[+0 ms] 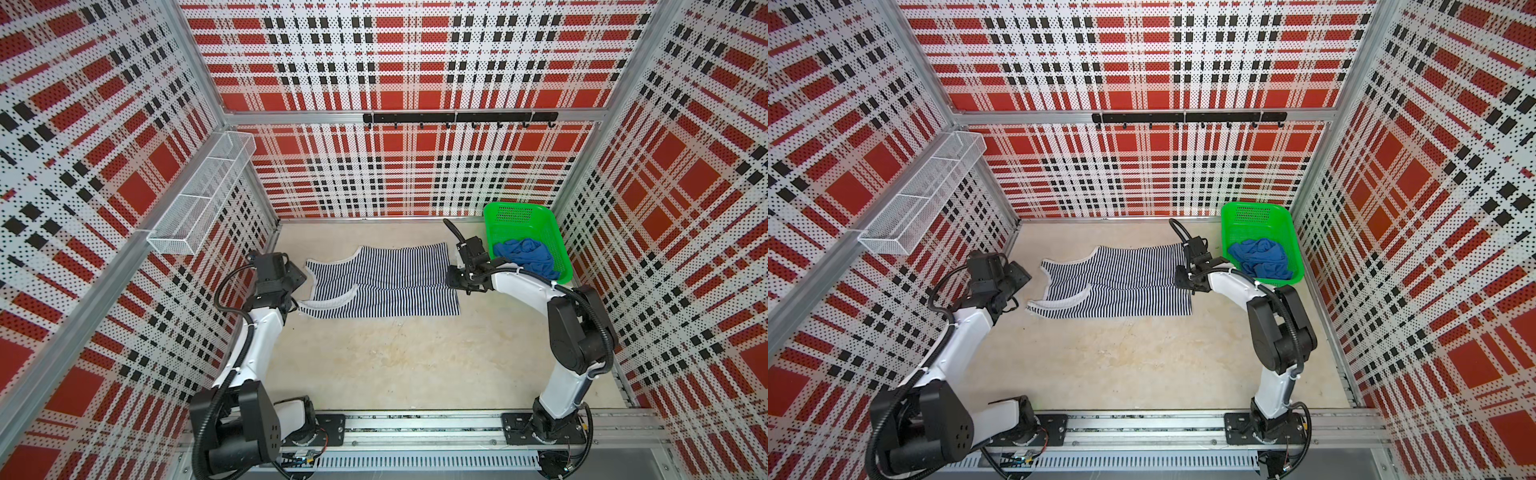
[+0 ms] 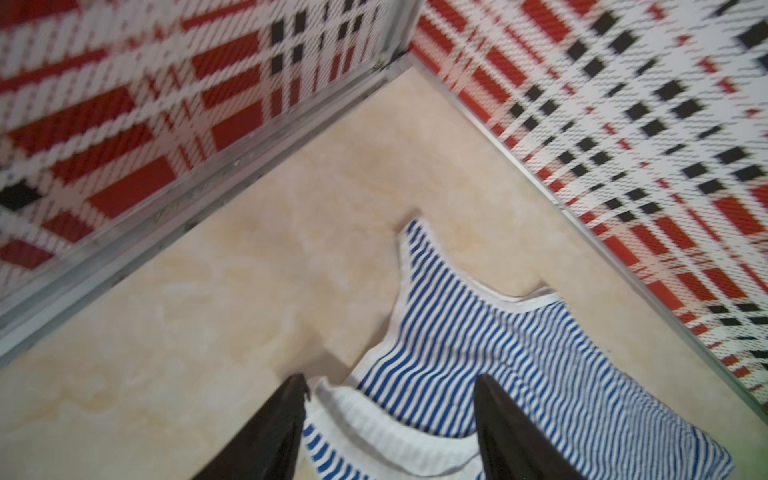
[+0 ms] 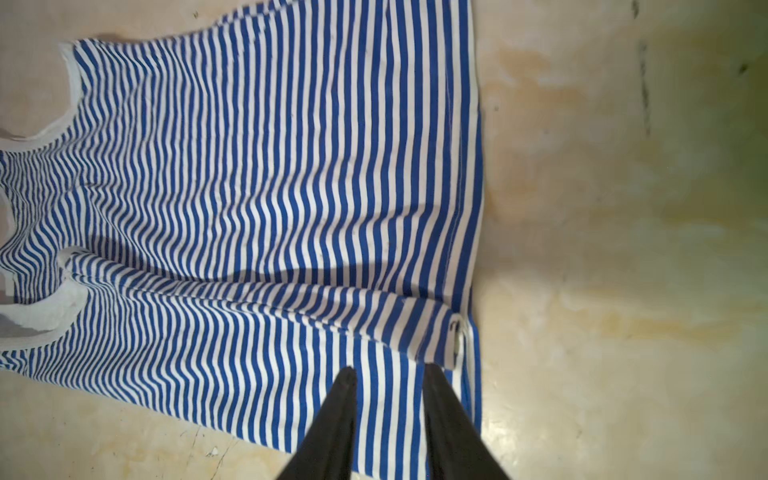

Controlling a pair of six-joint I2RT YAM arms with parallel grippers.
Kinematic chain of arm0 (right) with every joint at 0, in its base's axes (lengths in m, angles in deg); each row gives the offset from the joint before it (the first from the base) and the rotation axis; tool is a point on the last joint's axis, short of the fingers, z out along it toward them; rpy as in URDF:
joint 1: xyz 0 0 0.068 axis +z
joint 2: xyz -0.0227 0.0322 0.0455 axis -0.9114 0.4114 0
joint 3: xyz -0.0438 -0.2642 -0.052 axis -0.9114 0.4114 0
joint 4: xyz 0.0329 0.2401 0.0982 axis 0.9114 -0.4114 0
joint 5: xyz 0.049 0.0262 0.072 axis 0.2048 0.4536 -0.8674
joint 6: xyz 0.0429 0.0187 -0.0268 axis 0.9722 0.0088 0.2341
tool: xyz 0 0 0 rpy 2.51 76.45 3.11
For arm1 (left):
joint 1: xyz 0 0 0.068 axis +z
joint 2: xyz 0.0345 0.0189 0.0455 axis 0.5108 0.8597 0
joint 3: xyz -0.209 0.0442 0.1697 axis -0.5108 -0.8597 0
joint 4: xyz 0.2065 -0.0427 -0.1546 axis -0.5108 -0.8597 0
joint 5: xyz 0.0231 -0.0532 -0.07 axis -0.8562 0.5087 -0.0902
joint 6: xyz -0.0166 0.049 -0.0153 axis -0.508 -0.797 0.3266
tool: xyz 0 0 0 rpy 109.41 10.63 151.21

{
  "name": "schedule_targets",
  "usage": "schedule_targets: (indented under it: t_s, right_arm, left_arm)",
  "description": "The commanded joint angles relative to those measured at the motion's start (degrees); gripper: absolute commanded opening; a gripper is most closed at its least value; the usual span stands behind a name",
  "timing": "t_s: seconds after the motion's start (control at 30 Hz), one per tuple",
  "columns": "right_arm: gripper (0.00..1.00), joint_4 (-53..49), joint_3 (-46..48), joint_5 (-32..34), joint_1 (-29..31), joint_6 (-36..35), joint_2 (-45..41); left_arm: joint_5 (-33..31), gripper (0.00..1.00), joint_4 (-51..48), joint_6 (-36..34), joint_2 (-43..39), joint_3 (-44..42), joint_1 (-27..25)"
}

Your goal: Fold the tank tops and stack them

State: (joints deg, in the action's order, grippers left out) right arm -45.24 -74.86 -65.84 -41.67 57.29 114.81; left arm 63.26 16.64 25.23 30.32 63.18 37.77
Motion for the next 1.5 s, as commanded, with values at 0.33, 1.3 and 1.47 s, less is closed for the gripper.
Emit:
schedule_targets:
  t_s: [0.33,1.3,1.47]
  right_arm:
    - [0.16,2.60,-1.26,0.39,-0.39,2.38,6.13]
    - [0.13,11.92,3.11,-1.62,2.68,5.33,7.27]
    - [0.12,15.51,7.51,-1.22,2.69,7.96,9.15]
  left_arm:
    - [13.35,0.52,13.68,8.15,25.66,4.95,-23.38]
    - [12.28,0.51,20.16,9.14,36.33,7.30,-31.64]
    - [13.06,0.51,21.19,9.68,39.31,5.40,-33.07]
